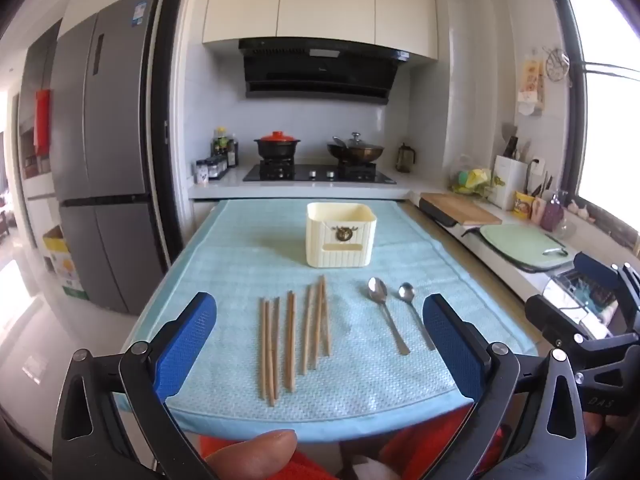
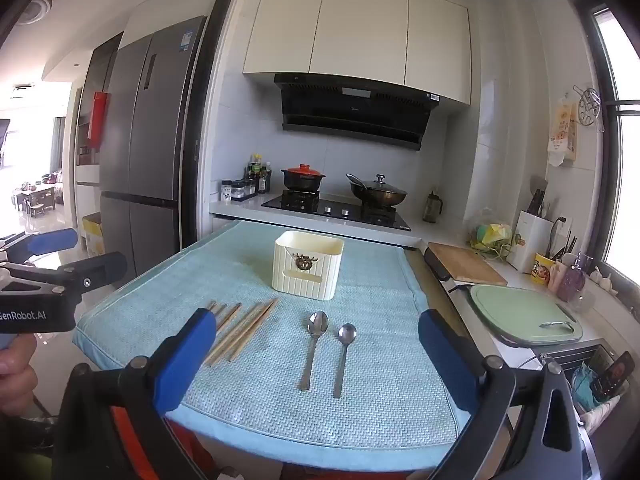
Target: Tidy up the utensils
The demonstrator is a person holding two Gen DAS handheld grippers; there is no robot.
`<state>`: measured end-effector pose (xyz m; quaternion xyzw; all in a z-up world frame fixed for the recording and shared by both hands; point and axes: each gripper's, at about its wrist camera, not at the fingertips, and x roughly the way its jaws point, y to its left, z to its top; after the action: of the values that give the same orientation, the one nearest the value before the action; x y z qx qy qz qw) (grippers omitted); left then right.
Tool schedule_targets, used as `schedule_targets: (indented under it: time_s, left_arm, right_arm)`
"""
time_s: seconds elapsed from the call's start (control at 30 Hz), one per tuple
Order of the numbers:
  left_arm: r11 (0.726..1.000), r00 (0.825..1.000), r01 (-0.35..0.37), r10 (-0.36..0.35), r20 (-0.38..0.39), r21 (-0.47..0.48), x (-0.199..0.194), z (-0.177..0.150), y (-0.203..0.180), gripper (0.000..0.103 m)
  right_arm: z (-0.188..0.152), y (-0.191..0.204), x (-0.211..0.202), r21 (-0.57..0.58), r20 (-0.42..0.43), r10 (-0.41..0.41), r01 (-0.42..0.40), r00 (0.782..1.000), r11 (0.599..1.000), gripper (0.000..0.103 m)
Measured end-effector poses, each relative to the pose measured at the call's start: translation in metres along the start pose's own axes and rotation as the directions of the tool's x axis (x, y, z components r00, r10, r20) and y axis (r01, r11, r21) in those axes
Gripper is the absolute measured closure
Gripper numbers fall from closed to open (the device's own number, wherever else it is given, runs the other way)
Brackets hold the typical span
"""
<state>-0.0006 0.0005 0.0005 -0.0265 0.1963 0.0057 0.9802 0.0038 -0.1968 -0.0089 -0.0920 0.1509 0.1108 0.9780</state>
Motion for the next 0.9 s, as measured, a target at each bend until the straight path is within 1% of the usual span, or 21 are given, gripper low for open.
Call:
schedule_targets:
  time_s: [0.03, 0.4, 0.43, 0.47, 0.77, 0.9]
  left_arm:
    - [1.000, 1.000, 0.006, -0.006, -0.013, -0.002, 0.001, 0.000, 0.001, 0.000]
    - [1.000, 1.000, 0.001, 0.000, -0.027, 0.013, 0.003, 0.001, -0.006, 0.000]
    - [1.000, 0.999, 0.011, -0.010, -0.030, 0.004, 0.002, 0.001, 0.002, 0.000]
    - [1.000, 0.999, 0.008, -0.008, -0.032, 0.002, 0.006, 0.000, -0.007, 0.000]
    - [1.000, 1.000, -0.007, 0.007, -0.014, 0.012, 0.004, 0.001, -0.008, 0.000]
    - [1.000, 1.000, -0.002, 0.003, -0.022, 0.020, 0.005, 0.001, -0.009, 0.000]
  right_arm:
    - [0.000, 0.000, 0.000, 0.000, 0.002, -0.001, 0.001, 1.000, 1.000, 0.000]
    - [-0.002, 0.000, 0.005, 0.004, 0.001, 0.003, -0.003, 1.000, 1.000, 0.000]
    - [-0.002, 0.000, 0.004, 0.004, 0.001, 0.003, -0.003, 1.000, 1.000, 0.000]
    - [-0.002, 0.001, 0.004, 0.006, 0.001, 0.002, -0.002, 1.000, 1.000, 0.000]
    - [-0.002, -0.001, 0.003, 0.018, 0.002, 0.006, -0.006, 1.000, 1.000, 0.000]
    - [-0.003, 0.000, 0.003, 0.014, 0.001, 0.006, -0.006, 1.000, 1.000, 0.000]
